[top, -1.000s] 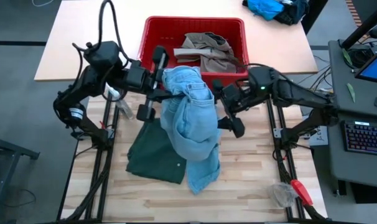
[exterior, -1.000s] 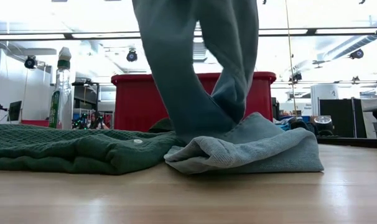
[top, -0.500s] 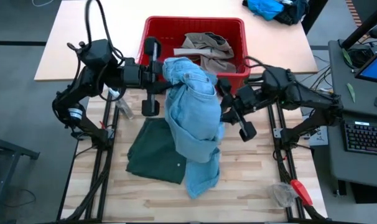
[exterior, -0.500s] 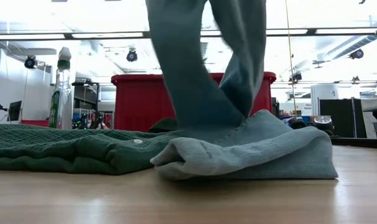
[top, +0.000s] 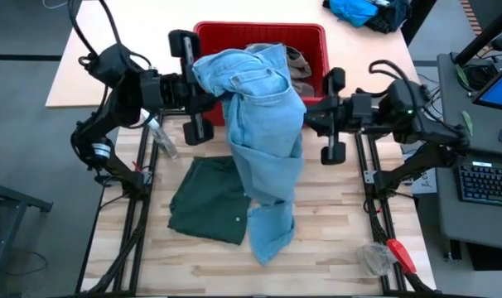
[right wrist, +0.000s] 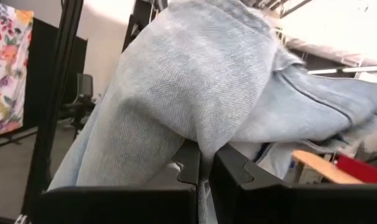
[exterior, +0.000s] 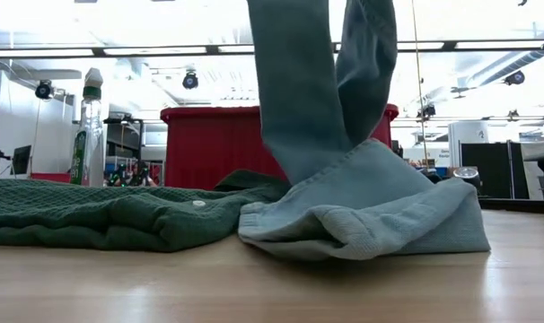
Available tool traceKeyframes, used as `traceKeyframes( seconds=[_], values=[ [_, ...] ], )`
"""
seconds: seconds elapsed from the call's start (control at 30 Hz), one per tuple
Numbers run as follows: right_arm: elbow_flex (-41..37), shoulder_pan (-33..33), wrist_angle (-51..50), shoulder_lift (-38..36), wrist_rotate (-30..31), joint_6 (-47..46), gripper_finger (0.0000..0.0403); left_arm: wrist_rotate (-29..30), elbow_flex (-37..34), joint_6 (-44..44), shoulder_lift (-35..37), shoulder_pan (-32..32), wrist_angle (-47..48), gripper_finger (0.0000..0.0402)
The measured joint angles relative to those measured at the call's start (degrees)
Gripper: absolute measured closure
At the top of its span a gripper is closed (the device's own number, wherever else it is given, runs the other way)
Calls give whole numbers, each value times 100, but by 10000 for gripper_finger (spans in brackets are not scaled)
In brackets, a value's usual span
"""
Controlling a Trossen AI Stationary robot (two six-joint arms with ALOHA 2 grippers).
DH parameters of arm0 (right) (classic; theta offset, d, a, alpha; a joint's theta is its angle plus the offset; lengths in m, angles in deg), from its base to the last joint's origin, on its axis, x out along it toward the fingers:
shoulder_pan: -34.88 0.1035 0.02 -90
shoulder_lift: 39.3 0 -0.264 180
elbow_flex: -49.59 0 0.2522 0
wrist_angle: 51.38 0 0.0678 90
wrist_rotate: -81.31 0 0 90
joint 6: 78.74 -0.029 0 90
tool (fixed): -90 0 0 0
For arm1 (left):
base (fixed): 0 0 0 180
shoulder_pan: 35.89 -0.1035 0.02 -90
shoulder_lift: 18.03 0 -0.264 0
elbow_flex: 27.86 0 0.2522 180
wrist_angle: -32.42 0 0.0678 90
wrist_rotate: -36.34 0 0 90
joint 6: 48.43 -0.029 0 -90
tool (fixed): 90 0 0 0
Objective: Fold Laundry from Bin
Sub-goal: Fold the blue jeans
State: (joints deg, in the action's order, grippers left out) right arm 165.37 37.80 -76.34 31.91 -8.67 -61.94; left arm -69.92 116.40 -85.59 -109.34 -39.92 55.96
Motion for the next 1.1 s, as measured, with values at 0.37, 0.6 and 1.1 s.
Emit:
traceKeyframes(
  seconds=[0.37,0.6,1.1],
  values=[
    [0,-11,763,-47,-914,457,391,59,-16,-1306,-54,-99,-1058,380],
    [-4,-69,1757,134,2825,1994,391,2478,2,-1999,-435,-478,-1641,380],
    [-4,-255,4367,751,4608,5700,391,2231,308,-1108,-1558,-1530,-3926,380]
  ],
)
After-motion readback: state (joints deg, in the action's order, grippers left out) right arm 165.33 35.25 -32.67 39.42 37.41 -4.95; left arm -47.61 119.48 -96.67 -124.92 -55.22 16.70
